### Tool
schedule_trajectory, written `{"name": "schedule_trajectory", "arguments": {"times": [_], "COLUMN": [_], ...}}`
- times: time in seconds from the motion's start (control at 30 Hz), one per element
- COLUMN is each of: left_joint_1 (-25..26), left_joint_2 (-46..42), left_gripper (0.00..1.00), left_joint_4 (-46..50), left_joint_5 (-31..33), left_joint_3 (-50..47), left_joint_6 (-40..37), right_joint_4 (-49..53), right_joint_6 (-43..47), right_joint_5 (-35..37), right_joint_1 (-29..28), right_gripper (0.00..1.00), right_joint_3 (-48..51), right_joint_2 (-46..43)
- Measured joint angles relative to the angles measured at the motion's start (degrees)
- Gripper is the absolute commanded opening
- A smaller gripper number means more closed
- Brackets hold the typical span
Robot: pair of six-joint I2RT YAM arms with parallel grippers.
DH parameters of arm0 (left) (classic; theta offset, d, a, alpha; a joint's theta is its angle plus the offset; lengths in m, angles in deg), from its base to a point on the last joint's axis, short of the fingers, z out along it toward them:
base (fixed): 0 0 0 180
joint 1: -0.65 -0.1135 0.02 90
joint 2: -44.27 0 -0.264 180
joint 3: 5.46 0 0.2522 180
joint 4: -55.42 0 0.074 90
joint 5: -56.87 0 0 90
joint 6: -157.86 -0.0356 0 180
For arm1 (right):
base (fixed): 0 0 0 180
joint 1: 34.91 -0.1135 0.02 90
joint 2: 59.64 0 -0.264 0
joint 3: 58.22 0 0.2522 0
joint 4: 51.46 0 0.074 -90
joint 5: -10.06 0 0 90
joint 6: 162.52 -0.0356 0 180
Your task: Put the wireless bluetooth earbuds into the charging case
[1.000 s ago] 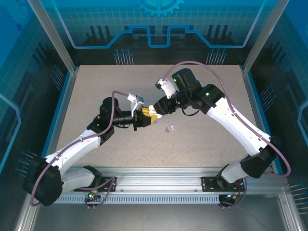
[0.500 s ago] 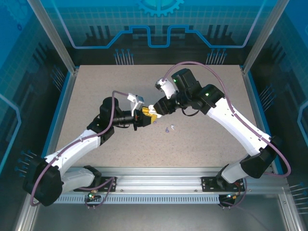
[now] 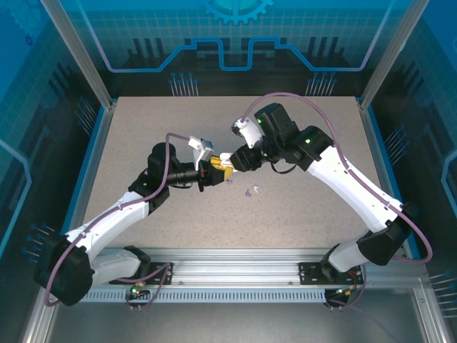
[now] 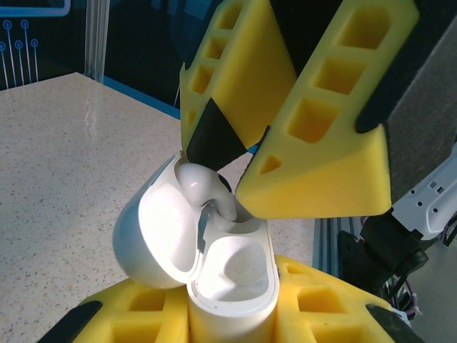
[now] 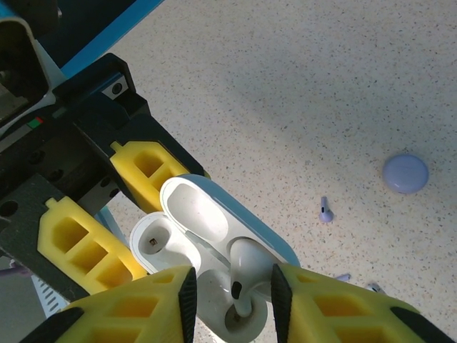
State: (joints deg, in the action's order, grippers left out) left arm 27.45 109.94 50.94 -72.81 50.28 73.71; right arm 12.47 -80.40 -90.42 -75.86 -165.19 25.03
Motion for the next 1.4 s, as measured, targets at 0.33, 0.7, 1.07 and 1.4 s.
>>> {"name": "schedule_trajectory", "arguments": {"times": [0.33,0.7,1.07,1.4], "left_joint_1": [0.0,0.0,0.0,0.0], "left_joint_2": [0.0,0.4,0.7,0.7], "left_gripper": [0.05,0.05,0.05,0.05], "left_joint_4": [0.3,2.1,3.0,2.9], "left_joint_5": [0.0,0.5,1.7,1.8], "left_joint_3": [0.0,0.0,0.0,0.0], "left_joint_6": [0.2,0.3,0.6,0.6], "right_joint_4": [0.4,1.3,1.6,-1.1], "right_joint_6": [0.0,0.0,0.0,-1.5], "right_joint_5": [2.0,4.1,6.0,2.8], "right_joint_1": [-0.3,-1.4,-1.5,-0.3], "right_gripper": [0.27,0.29,0.17,0.17], "right_joint_3": [0.0,-0.2,-0.4,3.0], "right_joint_2": [0.5,2.2,2.6,0.0]}}
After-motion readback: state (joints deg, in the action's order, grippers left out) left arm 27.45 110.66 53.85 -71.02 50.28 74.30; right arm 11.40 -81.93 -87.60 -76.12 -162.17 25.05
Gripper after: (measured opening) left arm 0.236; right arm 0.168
